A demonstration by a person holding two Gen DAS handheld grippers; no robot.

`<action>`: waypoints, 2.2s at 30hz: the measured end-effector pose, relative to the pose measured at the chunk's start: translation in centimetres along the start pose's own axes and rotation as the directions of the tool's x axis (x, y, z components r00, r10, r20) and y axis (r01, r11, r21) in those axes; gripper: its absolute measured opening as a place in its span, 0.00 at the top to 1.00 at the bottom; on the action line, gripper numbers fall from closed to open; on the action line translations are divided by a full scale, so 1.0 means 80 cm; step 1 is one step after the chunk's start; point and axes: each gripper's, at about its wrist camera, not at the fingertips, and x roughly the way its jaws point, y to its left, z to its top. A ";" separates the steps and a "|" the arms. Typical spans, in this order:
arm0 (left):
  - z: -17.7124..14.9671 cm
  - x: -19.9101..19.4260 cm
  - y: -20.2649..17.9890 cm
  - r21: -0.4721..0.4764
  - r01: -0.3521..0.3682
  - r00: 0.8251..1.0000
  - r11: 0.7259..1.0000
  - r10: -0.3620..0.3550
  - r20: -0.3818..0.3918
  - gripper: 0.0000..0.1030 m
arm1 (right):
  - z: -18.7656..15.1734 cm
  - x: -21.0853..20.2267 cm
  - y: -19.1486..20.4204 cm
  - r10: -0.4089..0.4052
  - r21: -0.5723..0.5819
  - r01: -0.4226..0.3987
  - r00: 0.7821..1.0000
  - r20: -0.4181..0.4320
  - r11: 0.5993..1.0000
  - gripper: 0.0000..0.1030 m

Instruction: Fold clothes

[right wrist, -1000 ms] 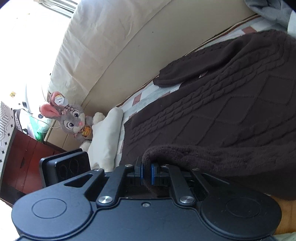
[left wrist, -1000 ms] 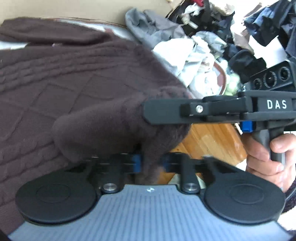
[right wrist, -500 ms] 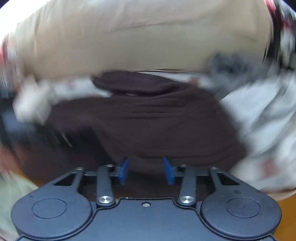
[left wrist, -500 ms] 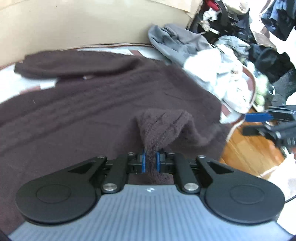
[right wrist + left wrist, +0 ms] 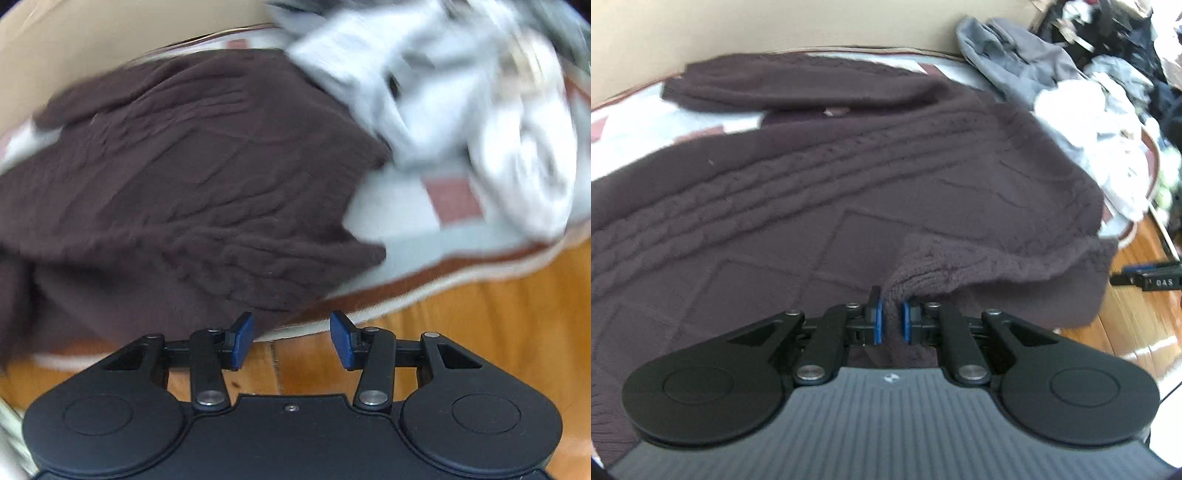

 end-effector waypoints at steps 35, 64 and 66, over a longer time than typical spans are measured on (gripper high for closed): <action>-0.087 -0.048 0.027 -0.014 -0.120 0.985 0.993 0.121 0.123 0.37 | -0.030 0.011 0.113 0.069 -0.013 -0.067 0.987 0.145 0.998 0.52; -0.053 -0.036 0.050 0.023 -0.272 0.959 0.962 0.269 0.090 0.88 | -0.036 0.007 0.070 -0.214 0.087 0.213 0.977 0.004 0.973 0.95; -0.058 -0.040 0.061 0.006 -0.318 0.945 0.948 0.316 0.087 0.78 | -0.033 -0.006 0.061 -0.221 0.123 0.214 0.974 0.047 0.969 0.92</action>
